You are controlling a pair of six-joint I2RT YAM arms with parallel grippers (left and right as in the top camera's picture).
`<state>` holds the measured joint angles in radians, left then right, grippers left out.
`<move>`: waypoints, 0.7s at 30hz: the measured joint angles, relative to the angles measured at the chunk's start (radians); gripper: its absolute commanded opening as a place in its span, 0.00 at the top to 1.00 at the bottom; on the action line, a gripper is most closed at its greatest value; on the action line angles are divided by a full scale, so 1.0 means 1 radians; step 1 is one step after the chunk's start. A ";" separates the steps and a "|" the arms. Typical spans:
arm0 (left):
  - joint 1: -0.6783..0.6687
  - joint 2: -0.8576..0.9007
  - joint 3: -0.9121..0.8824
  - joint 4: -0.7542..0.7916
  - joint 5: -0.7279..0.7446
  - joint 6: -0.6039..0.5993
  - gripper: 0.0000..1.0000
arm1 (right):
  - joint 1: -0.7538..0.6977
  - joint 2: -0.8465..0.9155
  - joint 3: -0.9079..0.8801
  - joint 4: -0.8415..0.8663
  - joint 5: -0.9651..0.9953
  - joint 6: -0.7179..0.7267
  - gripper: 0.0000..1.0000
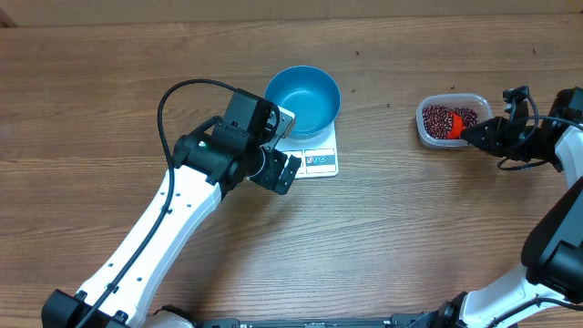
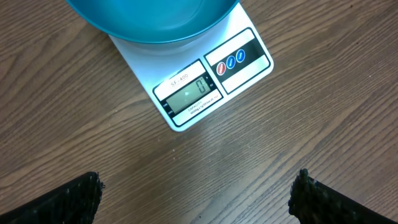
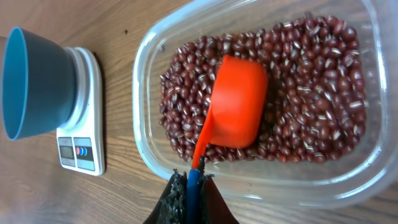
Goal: Scoop item into bowl and weigh 150g on scale
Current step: 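Dip the red cup into the beans and scoop with the right gripper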
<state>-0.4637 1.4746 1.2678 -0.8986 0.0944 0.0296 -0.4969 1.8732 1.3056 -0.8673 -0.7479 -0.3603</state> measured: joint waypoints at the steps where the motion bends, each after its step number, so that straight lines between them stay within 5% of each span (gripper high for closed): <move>1: 0.000 0.000 0.000 0.000 0.000 0.000 0.00 | -0.001 0.000 -0.006 0.004 -0.008 -0.001 0.96; 21: 0.000 0.000 0.000 0.000 0.000 0.000 0.00 | -0.061 0.000 -0.026 0.002 -0.139 -0.003 0.96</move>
<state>-0.4637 1.4746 1.2678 -0.8986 0.0940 0.0296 -0.5579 1.8736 1.2800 -0.8654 -0.8871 -0.3634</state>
